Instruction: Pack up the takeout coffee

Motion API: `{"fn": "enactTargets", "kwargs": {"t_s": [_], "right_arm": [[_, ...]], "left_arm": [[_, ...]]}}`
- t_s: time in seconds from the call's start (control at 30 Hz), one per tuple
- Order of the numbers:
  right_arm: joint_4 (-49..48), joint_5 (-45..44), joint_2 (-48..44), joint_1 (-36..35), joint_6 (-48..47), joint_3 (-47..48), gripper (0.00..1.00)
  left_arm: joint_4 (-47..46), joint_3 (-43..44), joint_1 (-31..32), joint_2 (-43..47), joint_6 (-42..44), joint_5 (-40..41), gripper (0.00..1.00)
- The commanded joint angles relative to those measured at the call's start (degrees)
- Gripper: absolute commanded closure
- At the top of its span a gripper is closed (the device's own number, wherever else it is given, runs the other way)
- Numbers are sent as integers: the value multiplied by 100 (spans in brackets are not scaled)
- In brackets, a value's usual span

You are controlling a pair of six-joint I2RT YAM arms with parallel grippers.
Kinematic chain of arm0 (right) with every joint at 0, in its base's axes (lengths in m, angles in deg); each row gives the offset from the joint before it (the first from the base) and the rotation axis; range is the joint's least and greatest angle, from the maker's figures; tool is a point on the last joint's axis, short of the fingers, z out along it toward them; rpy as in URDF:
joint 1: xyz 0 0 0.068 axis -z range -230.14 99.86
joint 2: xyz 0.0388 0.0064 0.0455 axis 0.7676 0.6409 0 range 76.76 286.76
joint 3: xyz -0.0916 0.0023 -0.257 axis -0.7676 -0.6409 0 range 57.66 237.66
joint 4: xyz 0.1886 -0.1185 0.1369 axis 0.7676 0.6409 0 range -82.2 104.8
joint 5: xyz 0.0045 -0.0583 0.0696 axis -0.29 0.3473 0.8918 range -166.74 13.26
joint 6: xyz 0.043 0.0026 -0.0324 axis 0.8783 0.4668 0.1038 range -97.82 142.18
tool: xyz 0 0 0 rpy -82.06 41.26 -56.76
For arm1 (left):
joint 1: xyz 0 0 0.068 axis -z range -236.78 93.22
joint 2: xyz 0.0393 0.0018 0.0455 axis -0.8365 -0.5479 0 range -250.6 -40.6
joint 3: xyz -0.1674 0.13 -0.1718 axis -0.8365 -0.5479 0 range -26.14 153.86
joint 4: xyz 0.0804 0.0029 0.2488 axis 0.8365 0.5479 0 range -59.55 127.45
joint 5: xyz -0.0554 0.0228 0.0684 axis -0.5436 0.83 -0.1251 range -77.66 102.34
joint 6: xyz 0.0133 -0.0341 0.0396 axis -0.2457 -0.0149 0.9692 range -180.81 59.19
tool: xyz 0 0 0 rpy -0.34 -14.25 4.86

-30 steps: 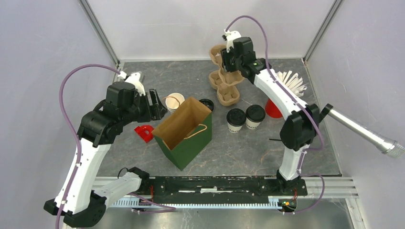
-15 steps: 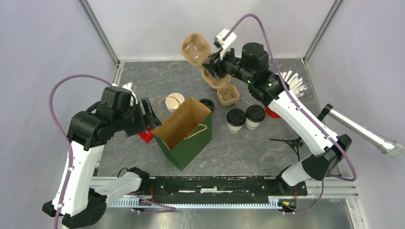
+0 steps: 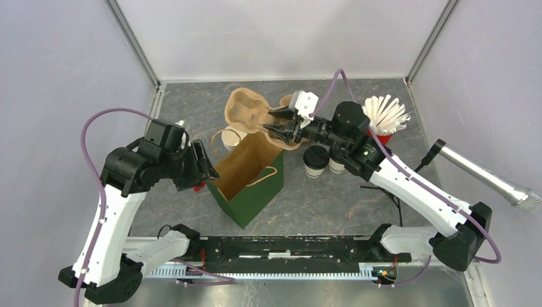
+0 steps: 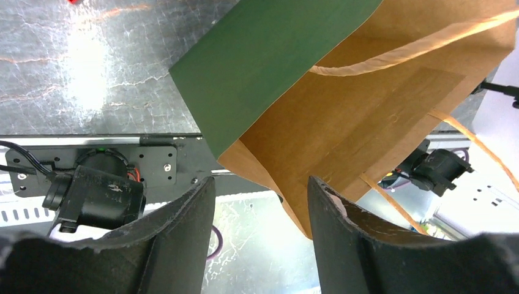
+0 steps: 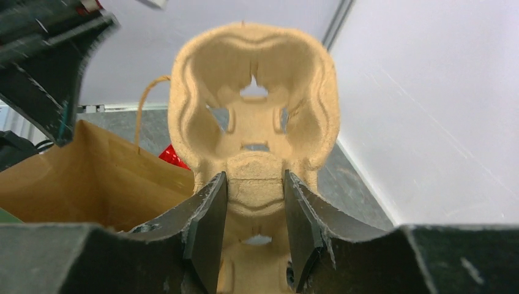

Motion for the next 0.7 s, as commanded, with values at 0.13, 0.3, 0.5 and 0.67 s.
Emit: {"fn": "enactTargets", "kwargs": {"t_s": [0.13, 0.3, 0.5, 0.67], "right_arm": [[-832, 532, -79, -154, -351, -66, 56], [-552, 504, -9, -218, -464, -27, 57], [67, -15, 119, -263, -343, 383, 55], [981, -1147, 345, -262, 120, 1013, 54]], "left_arm": [[-396, -356, 1, -51, 73, -363, 47], [-772, -523, 2, 121, 237, -172, 56], [-1181, -703, 2, 393, 384, 104, 67], [-1192, -863, 1, 442, 501, 192, 70]]}}
